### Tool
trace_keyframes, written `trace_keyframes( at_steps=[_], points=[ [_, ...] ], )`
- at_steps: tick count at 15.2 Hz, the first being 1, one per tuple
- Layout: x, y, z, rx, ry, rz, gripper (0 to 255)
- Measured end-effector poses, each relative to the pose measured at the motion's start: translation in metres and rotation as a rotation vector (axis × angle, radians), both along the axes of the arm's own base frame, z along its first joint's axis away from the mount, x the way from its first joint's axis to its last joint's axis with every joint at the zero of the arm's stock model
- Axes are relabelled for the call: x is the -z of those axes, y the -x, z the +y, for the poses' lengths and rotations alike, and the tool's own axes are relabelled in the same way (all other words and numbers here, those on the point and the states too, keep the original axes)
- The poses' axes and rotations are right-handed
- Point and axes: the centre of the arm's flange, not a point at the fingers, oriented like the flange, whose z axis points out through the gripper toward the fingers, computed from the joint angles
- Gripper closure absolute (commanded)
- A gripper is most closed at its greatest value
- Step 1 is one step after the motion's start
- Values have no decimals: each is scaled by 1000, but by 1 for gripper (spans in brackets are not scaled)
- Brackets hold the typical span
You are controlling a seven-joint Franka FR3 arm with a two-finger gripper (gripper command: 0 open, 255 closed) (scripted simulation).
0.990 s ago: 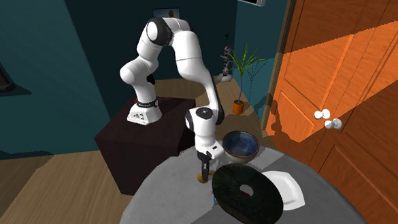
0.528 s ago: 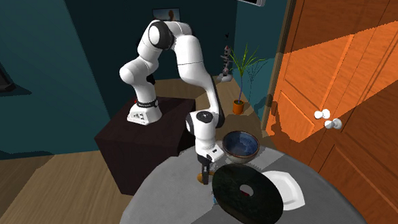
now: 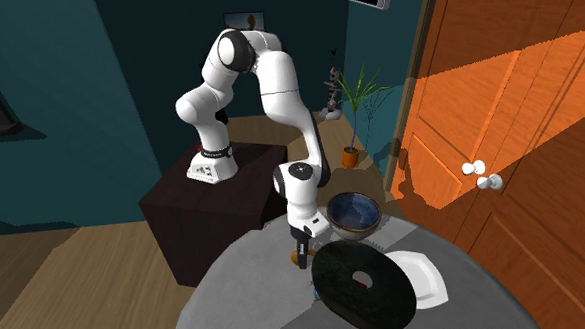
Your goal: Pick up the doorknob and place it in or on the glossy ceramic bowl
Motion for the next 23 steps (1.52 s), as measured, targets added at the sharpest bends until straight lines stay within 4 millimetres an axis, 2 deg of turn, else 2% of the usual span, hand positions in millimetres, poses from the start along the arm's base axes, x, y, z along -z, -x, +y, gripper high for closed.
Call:
trace_keyframes(
  at_steps=[7, 23],
  points=[
    [-5, 0, -1, 1, 3, 0, 255],
    [-89, -1, -1, 1, 4, 1, 255]
  ],
)
